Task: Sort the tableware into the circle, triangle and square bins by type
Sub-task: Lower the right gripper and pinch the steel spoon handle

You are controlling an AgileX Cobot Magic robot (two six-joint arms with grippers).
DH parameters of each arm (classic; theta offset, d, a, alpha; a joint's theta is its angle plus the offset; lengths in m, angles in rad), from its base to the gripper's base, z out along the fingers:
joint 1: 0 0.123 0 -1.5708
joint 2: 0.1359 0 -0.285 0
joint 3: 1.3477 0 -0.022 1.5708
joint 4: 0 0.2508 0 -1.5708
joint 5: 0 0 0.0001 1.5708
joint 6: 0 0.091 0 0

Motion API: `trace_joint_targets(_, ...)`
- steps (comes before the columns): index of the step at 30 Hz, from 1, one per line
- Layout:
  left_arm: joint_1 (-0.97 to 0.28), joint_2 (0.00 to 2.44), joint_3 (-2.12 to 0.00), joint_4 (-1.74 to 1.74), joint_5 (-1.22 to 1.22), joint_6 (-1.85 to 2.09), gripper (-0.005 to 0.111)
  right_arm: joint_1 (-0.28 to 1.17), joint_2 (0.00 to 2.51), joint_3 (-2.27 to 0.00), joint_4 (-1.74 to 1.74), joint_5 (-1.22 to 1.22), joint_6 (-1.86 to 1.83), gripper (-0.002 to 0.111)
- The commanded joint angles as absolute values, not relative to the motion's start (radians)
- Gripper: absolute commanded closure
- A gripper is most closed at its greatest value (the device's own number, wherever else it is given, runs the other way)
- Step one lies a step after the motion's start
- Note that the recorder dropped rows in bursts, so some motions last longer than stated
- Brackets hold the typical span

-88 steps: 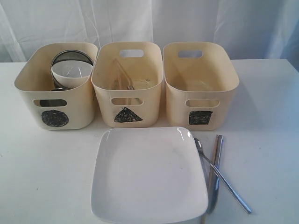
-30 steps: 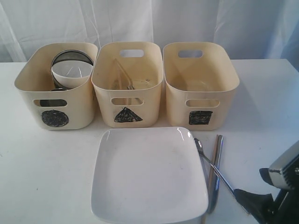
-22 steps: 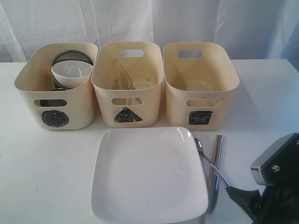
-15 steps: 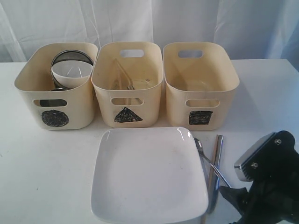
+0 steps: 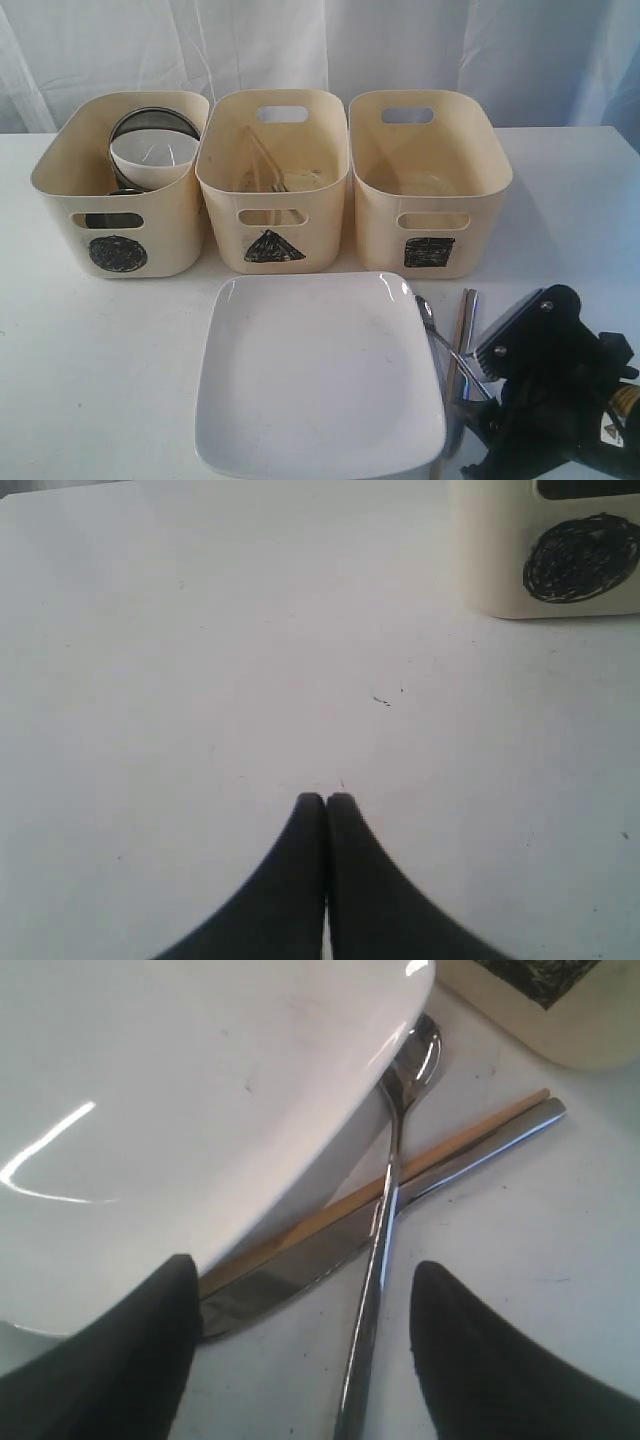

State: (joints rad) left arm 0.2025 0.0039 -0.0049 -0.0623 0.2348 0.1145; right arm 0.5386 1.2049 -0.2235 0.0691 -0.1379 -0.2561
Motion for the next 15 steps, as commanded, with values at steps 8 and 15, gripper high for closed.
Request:
trace_joint_targets(8, 0.197, 0.000, 0.000, -0.073, 0.232, 0.112, 0.107, 0.515, 1.345, -0.219, 0.227, -0.333, -0.307, 0.050)
trace_joint_targets(15, 0.197, 0.000, 0.000, -0.073, 0.232, 0.112, 0.107, 0.497, 1.412, -0.250, 0.297, -0.355, -0.448, 0.058)
